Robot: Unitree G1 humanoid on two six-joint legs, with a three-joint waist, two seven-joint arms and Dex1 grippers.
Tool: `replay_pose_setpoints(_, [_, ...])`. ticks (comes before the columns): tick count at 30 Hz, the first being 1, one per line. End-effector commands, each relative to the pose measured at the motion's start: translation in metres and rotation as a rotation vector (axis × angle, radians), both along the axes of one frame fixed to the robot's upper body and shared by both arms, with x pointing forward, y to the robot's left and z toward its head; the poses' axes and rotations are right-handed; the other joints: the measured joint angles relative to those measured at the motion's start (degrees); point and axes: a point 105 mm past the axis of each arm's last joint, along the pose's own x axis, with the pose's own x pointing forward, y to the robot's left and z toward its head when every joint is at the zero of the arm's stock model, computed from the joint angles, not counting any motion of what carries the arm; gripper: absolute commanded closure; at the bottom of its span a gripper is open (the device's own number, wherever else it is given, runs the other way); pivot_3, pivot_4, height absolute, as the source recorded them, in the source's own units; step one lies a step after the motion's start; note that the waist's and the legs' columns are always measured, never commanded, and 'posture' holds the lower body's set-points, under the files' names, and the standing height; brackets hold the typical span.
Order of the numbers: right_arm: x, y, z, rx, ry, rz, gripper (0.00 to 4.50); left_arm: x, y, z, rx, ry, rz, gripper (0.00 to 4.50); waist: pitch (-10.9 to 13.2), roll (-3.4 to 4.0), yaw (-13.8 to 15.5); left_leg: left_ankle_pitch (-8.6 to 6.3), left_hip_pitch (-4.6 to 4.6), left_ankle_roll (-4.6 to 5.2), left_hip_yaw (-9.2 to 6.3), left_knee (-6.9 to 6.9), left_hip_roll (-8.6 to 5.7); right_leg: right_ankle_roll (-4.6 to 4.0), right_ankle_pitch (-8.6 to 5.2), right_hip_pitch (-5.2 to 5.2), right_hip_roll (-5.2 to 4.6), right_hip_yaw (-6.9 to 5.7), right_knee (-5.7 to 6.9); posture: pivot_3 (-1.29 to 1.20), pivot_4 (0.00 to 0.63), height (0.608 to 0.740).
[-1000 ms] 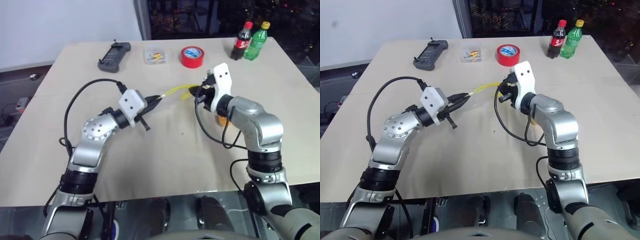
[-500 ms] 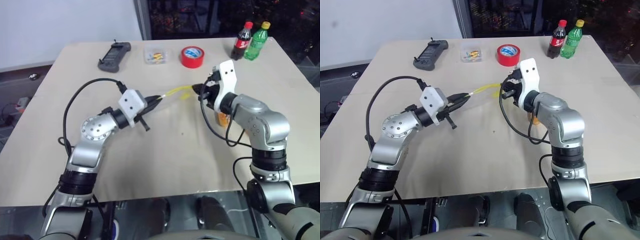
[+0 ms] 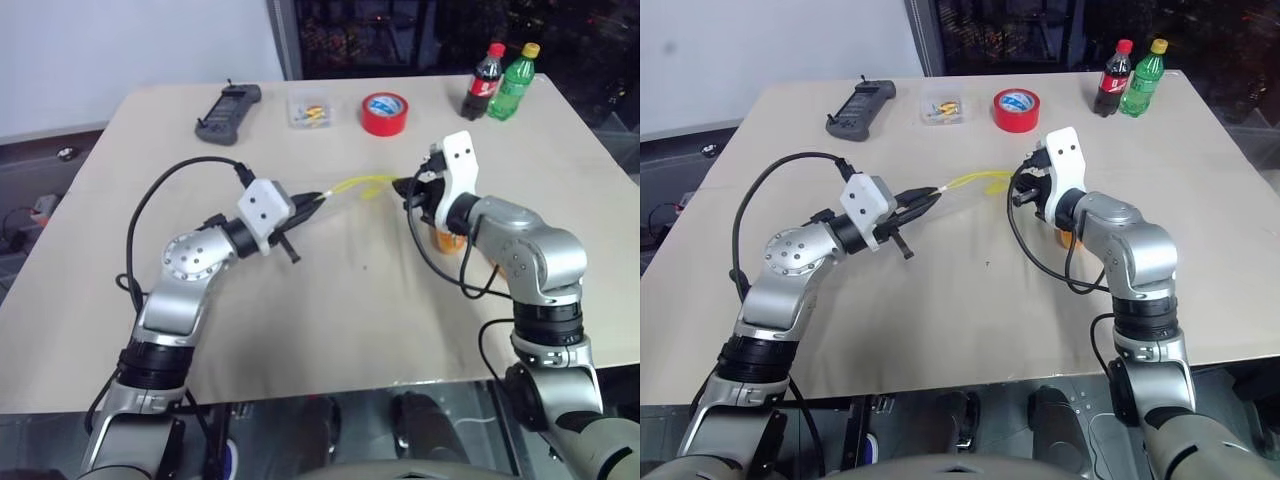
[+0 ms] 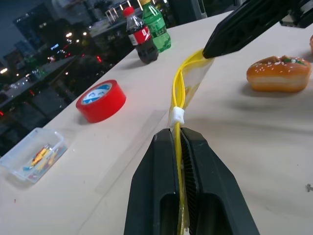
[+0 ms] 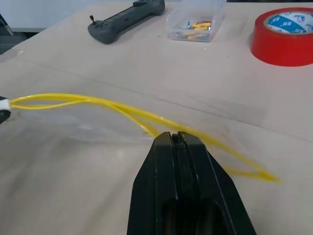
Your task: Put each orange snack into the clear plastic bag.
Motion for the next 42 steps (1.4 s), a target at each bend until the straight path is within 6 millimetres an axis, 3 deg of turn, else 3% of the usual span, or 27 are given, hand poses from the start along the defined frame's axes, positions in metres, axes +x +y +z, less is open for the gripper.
replay_pose_setpoints(1, [-0.004, 0.002, 0.011, 0.008, -0.046, 0.010, 4.45, -0.009, -0.005, 0.014, 0.008, -0.064, -0.048, 4.50, 0.0, 0.00, 0.0, 0.00, 0.00, 0.00, 0.00, 0.00, 0.00, 0.00, 0.00, 0.00, 0.00, 0.00, 0.00, 0.00, 0.150, 0.740])
replay_pose_setpoints(5, [0.003, 0.003, 0.009, 0.045, -0.020, 0.009, 4.45, -0.013, -0.010, 0.012, 0.018, -0.061, -0.081, 4.50, 0.0, 0.00, 0.0, 0.00, 0.00, -0.01, 0.00, 0.00, 0.00, 0.00, 0.00, 0.00, 0.00, 0.00, 0.00, 0.00, 0.150, 0.740])
replay_pose_setpoints(11, [0.015, 0.020, -0.002, 0.288, 0.159, 0.093, 4.45, -0.017, -0.011, 0.004, 0.065, -0.054, -0.119, 4.50, 0.0, 0.00, -0.2, 0.00, 0.01, -0.01, 0.03, -0.01, 0.05, 0.00, 0.00, 0.00, 0.05, 0.05, 0.01, 0.00, 0.150, 0.740])
replay_pose_setpoints(14, [0.021, 0.021, -0.009, 0.260, 0.140, 0.079, 4.45, -0.015, -0.008, -0.001, 0.094, -0.056, -0.128, 4.50, 0.0, 0.01, -0.1, 0.00, 0.00, 0.00, 0.03, -0.02, 0.04, 0.00, 0.00, 0.00, 0.04, 0.12, -0.02, 0.00, 0.150, 0.740])
replay_pose_setpoints(17, [0.018, 0.022, -0.008, -0.114, -0.183, 0.082, 4.45, -0.012, -0.002, -0.003, 0.118, -0.056, -0.123, 4.50, 0.0, 0.02, 0.0, 0.00, 0.00, 0.00, 0.03, -0.01, -0.02, 0.00, 0.00, 0.00, 0.01, 0.04, -0.01, 0.00, 0.150, 0.740])
replay_pose_setpoints(18, [0.011, 0.027, -0.010, -0.317, -0.348, 0.128, 4.45, -0.010, 0.001, -0.005, 0.127, -0.055, -0.123, 4.50, 0.0, 0.03, 0.0, 0.00, 0.00, 0.00, 0.04, 0.00, -0.04, 0.00, 0.00, 0.00, 0.00, -0.03, -0.02, 0.00, 0.150, 0.740])
replay_pose_setpoints(21, [-0.005, 0.040, -0.025, -0.642, -0.602, 0.274, 4.45, -0.009, 0.004, -0.007, 0.142, -0.056, -0.129, 4.50, 0.0, 0.03, -0.2, 0.04, -0.01, -0.06, 0.11, 0.01, -0.07, 0.01, -0.01, -0.02, -0.01, -0.03, -0.04, 0.00, 0.150, 0.740])
replay_pose_setpoints(26, [-0.006, 0.047, -0.053, -0.864, -0.732, 0.376, 4.45, -0.014, -0.001, -0.014, 0.174, -0.069, -0.173, 4.50, 0.0, 0.02, -0.4, 0.04, 0.07, -0.08, 0.27, 0.00, 0.16, 0.02, 0.00, -0.02, 0.17, 0.11, -0.02, 0.00, 0.150, 0.740])
replay_pose_setpoints(29, [-0.002, 0.052, -0.062, -0.916, -0.766, 0.390, 3.59, -0.020, -0.003, -0.017, 0.178, -0.074, -0.195, 4.50, 0.0, 0.02, -0.2, 0.04, 0.08, -0.08, 0.27, 0.03, 0.17, 0.01, 0.00, 0.00, 0.19, 0.14, -0.02, 0.00, 0.150, 0.740])
replay_pose_setpoints(34, [0.008, 0.049, -0.053, -0.942, -0.802, 0.326, 1.40, -0.020, 0.000, -0.019, 0.163, -0.066, -0.177, 4.50, 0.0, 0.01, -0.2, 0.04, 0.07, -0.08, 0.30, 0.05, 0.16, 0.01, 0.01, -0.01, 0.19, 0.20, -0.03, 0.00, 0.150, 0.740])
replay_pose_setpoints(36, [0.011, 0.046, -0.050, -0.957, -0.811, 0.309, 0.32, -0.018, 0.003, -0.019, 0.149, -0.059, -0.155, 4.50, 0.0, 0.01, -0.2, 0.04, 0.07, -0.09, 0.28, 0.05, 0.18, 0.01, 0.01, -0.01, 0.20, 0.19, -0.02, 0.00, 0.150, 0.740])
replay_pose_setpoints(38, [0.012, 0.043, -0.046, -0.963, -0.819, 0.297, 0.04, -0.016, 0.004, -0.021, 0.147, -0.053, -0.139, 4.50, 0.0, 0.01, -0.2, 0.04, 0.07, -0.08, 0.29, 0.05, 0.18, 0.00, 0.01, -0.01, 0.20, 0.19, -0.02, 0.00, 0.150, 0.740])
replay_pose_setpoints(42, [0.009, 0.031, -0.034, -0.919, -0.785, 0.249, 0.04, -0.006, 0.011, -0.025, 0.135, -0.025, -0.067, 4.50, 0.0, 0.01, 0.0, 0.04, 0.07, -0.08, 0.29, 0.05, 0.17, 0.01, 0.01, -0.01, 0.20, 0.20, -0.02, 0.00, 0.150, 0.740])
